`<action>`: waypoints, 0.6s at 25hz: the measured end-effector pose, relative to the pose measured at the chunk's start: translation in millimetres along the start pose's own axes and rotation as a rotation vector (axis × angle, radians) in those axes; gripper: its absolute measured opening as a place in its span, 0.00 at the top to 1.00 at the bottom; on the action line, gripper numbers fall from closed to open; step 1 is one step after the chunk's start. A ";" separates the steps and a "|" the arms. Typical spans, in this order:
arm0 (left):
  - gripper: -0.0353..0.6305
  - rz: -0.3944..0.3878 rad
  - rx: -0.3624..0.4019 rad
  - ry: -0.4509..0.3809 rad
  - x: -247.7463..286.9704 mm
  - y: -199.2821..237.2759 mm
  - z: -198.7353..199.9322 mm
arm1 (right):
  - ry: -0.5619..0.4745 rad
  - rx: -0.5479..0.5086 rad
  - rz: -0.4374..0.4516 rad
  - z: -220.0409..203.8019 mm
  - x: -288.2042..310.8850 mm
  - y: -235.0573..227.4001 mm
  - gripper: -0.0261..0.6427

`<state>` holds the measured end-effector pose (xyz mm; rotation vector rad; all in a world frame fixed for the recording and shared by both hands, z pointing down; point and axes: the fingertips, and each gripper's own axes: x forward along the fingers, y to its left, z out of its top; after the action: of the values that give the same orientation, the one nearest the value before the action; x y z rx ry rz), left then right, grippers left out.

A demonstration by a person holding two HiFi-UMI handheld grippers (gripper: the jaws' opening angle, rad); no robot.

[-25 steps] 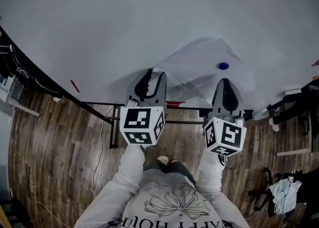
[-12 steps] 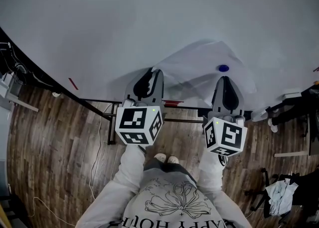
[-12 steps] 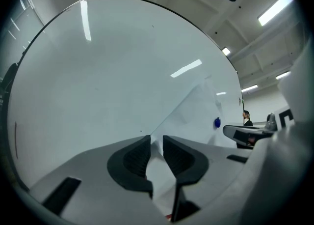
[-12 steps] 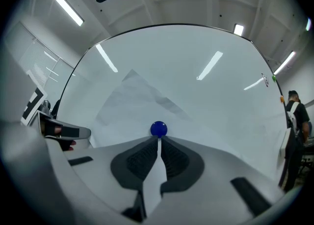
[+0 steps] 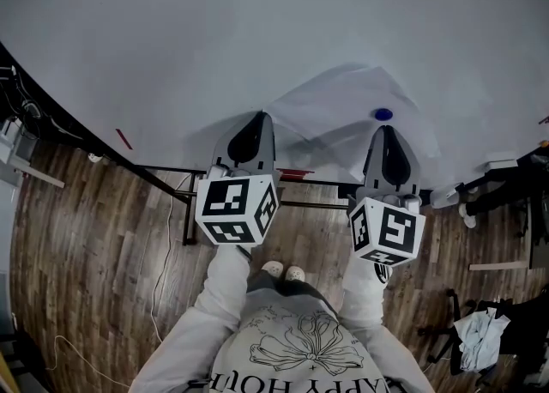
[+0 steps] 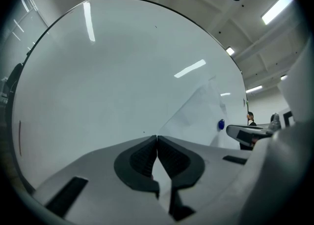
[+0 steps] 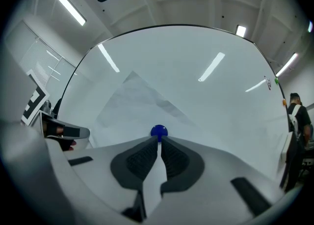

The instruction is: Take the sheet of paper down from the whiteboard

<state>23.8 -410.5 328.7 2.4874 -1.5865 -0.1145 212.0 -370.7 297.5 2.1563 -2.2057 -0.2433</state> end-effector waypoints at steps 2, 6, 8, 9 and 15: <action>0.94 -0.004 -0.005 0.003 -0.4 -1.2 -0.3 | -0.006 -0.006 -0.002 1.8 0.6 -0.1 0.95; 0.94 -0.001 0.026 0.009 -1.3 -4.7 1.2 | -0.007 -0.026 0.005 5.1 5.0 -1.2 0.80; 0.94 0.003 0.034 0.008 -3.1 -5.3 2.1 | -0.005 -0.032 0.005 5.9 7.3 -2.2 0.79; 0.94 0.005 0.035 0.008 -4.0 -5.1 2.4 | -0.005 -0.035 0.003 6.3 8.2 -2.5 0.79; 0.94 0.014 0.041 0.000 -7.5 -7.1 6.9 | -0.008 -0.048 0.015 8.3 13.8 0.0 0.77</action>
<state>25.8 -401.7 320.3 2.5065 -1.6221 -0.0810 210.4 -383.8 288.2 2.1171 -2.1956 -0.3020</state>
